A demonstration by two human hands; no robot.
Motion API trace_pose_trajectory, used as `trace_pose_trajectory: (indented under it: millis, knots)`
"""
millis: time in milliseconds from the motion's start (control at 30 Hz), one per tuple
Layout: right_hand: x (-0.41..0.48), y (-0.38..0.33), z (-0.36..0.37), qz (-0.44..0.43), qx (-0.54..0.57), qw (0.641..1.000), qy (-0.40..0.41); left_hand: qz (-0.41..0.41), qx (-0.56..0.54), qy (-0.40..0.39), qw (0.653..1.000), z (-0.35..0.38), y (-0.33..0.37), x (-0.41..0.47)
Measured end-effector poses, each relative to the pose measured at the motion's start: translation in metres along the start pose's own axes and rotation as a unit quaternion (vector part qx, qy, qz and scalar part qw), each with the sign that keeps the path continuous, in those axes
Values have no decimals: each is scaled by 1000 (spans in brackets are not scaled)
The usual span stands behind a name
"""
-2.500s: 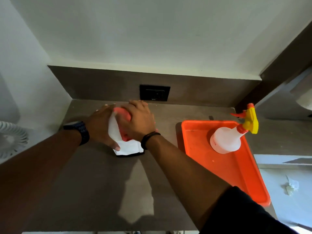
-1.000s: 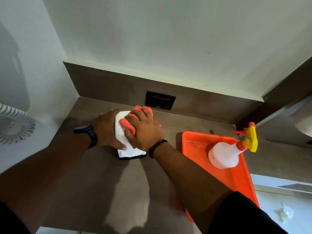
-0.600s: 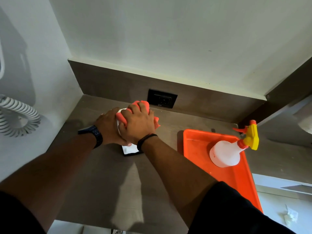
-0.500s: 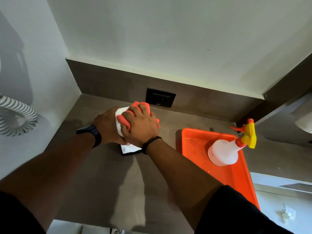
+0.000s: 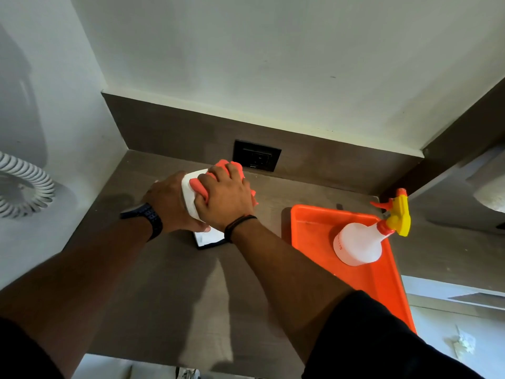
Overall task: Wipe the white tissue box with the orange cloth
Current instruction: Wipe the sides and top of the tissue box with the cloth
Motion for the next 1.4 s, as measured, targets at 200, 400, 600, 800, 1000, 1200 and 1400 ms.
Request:
trace_pose_trajectory:
  millis: [200, 400, 600, 800, 1000, 1200, 1400]
  knots:
    - [2, 13, -1, 41, 24, 999, -12, -60, 6, 10, 998, 0, -6, 0]
    - [8, -3, 2, -5, -6, 1000, -17, -51, 33, 24, 998, 2, -2, 2]
    - [-10, 19, -4, -23, 19, 999, -21, -27, -1, 36, 999, 7, -4, 1]
    - [4, 23, -4, 117, 150, 982, 16, -63, -12, 51, 997, 6, 8, -5]
    - [-10, 57, -15, 394, 427, 777, 242, -456, -193, 142, 857, 27, 34, -41]
    - [-37, 85, -22, 436, 521, 640, 360, -135, -26, 94, 986, -14, 32, 5]
    - [-45, 90, -16, 436, 528, 639, 351, -52, 153, -188, 969, -34, 19, 40]
Point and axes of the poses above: each hand's wrist, its own x-axis towards the middle knuckle, its own z-axis out of the palm, y = z × x, the point moved 3 cm from there along x, towards the middle knuckle, and after that the axes turned 11 degrees about -z, right-handed, at the moved point
